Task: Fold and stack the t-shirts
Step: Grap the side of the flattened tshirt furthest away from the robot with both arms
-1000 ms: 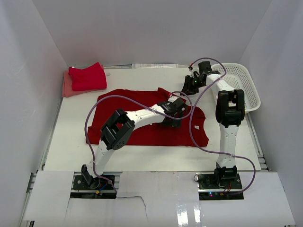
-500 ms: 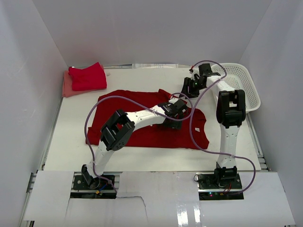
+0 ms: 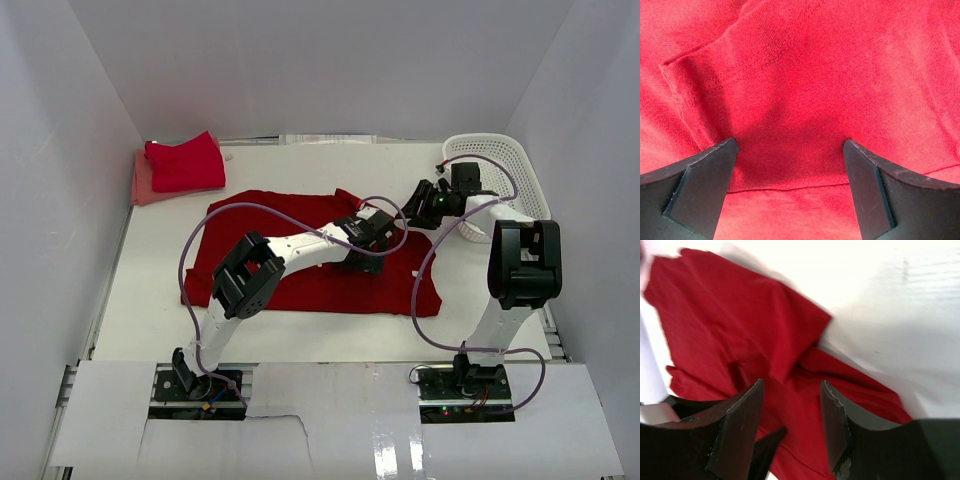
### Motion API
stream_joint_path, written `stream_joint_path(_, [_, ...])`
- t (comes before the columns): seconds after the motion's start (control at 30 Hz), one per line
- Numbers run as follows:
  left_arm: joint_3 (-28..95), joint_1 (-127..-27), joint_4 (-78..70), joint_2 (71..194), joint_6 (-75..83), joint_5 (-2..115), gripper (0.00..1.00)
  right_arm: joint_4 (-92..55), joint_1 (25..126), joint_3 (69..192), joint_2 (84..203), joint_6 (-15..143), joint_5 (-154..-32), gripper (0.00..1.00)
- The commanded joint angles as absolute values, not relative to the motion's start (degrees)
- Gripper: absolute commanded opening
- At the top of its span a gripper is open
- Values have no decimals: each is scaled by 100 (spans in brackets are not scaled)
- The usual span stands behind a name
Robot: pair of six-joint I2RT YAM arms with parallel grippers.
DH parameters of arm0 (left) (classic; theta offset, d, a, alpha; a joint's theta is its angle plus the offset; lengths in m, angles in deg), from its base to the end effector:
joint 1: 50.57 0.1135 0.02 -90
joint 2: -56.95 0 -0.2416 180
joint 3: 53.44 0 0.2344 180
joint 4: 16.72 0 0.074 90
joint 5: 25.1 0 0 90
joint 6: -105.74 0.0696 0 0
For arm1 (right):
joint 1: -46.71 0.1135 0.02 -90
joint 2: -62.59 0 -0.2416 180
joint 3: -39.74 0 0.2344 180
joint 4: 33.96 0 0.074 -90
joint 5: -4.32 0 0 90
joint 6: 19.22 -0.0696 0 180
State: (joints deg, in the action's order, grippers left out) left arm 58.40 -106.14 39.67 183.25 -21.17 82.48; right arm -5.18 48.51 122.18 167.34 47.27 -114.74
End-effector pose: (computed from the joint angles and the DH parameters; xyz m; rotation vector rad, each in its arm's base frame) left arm 0.2639 -0.3478 0.1171 0.3671 2.6673 -0.0401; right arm 0.3818 0.0458 0.1532 0.2430 2.4673 0.8154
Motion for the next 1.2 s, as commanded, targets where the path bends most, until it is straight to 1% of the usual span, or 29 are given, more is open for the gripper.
stream_joint_path(0.0, [5297,-10814,5137,19081,-2241,7334,98,-1411,4882,11952,16656,3978,-11907,55])
stream_joint_path(0.03, [5314,-10814,5129,19081,-2241,7333,98,-1587,4873,11865,16692,3810,-12021,55])
stream_joint_path(0.1, [5297,-10814,5128,19072,-2249,7333,98,-2473,4873,11513,16788,3423,-12337,55])
stream_joint_path(0.17, [5271,-10814,5128,19055,-2249,7333,98,-2765,4873,11416,16902,3027,-12373,54])
stream_joint_path(0.37, [5218,-10814,5102,19063,-2249,7351,98,-2889,4864,11337,16877,2982,-12189,55])
stream_joint_path(0.63, [5200,-10814,5102,19046,-2241,7360,98,-3337,4855,11336,17105,2727,-12312,54])
stream_joint_path(0.8, [5156,-10814,5102,19046,-2258,7334,98,-3530,4864,11380,17342,2605,-12294,46])
stream_joint_path(0.93, [5156,-10814,5102,19020,-2258,7351,98,-3645,4856,11389,17421,2551,-12268,45])
stream_joint_path(1.0, [5148,-10814,5102,19037,-2249,7351,98,-3706,4864,11389,17448,2534,-12207,42])
stream_joint_path(1.1, [5139,-10814,5102,19028,-2249,7342,98,-3698,4847,11450,17474,2578,-12057,40])
stream_joint_path(1.17, [5130,-10814,5102,19028,-2258,7342,98,-3715,4838,11547,17500,2613,-11961,31])
